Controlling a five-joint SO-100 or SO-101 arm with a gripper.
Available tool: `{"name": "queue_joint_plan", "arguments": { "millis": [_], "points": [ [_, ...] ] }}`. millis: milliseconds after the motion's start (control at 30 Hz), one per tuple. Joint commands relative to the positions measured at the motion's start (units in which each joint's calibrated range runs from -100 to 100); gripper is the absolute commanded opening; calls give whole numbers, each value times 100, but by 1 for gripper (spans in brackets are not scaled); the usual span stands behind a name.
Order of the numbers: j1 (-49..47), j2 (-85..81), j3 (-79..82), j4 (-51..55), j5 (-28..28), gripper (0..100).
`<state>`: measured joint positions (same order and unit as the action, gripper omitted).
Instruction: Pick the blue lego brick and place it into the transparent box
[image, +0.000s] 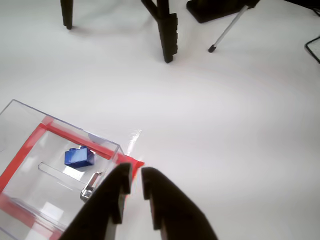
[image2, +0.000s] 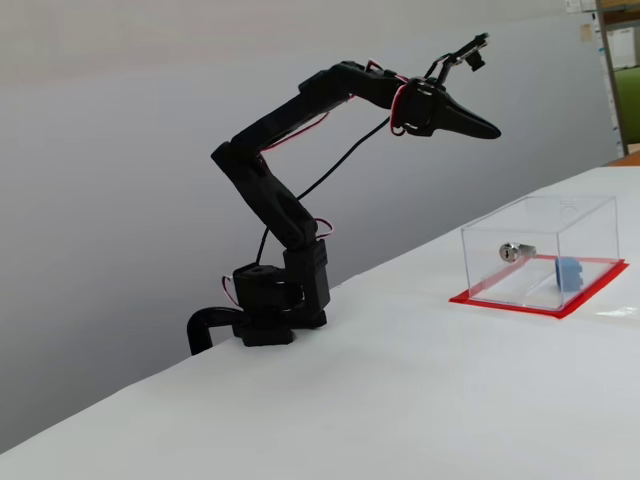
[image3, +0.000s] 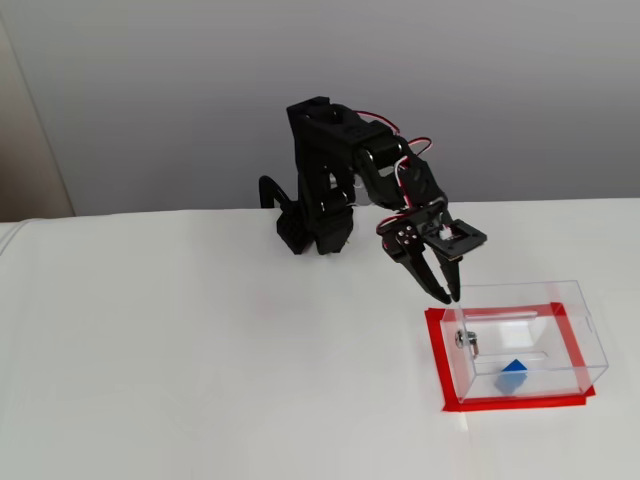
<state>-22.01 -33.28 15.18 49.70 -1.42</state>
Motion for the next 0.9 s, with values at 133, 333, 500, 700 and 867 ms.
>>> {"name": "queue_joint_plan", "arguments": {
  "millis": [133, 333, 500, 700, 867],
  "points": [
    [1288, -1216, 706, -96, 11, 2],
    [2153, -2141, 1637, -96, 6, 2],
    [2567, -2981, 2605, -96, 6, 2],
    [2855, -4237, 3934, -96, 6, 2],
    [2922, -5493, 5444, -96, 1, 2]
  ]
}}
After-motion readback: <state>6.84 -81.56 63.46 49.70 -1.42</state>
